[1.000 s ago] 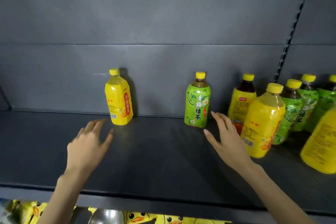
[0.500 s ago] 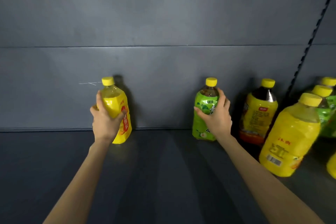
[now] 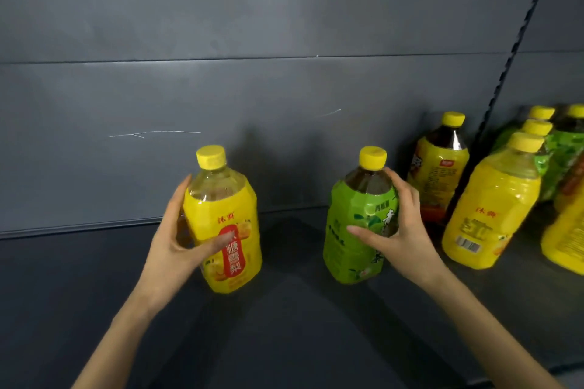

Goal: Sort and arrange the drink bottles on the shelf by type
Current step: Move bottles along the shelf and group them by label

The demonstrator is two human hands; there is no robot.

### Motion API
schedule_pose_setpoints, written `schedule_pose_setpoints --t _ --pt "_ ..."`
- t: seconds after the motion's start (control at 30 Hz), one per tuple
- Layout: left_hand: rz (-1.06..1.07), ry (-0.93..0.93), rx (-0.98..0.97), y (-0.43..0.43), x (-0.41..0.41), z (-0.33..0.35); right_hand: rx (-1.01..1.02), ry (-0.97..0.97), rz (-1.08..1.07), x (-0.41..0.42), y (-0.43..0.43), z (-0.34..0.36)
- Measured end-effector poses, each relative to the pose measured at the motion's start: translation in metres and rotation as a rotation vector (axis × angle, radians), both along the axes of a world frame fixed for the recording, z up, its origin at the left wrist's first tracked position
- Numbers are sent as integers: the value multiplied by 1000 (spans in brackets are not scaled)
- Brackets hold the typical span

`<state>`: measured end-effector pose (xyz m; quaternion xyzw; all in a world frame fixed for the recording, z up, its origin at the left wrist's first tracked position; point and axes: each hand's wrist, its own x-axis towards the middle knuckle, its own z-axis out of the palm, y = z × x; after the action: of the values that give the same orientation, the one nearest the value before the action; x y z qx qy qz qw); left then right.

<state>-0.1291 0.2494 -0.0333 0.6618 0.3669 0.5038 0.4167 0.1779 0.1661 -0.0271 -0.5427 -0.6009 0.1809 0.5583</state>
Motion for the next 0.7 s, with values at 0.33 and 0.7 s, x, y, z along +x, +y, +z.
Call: schedule_pose_setpoints --t 0.33,0.7 --pt "-47 -10 -85 -12 20 -10 35 -142 -525 -49 -2 -18" --pt "22 -151 -78 -53 28 -19 129 -34 -343 -44 -65 -26"
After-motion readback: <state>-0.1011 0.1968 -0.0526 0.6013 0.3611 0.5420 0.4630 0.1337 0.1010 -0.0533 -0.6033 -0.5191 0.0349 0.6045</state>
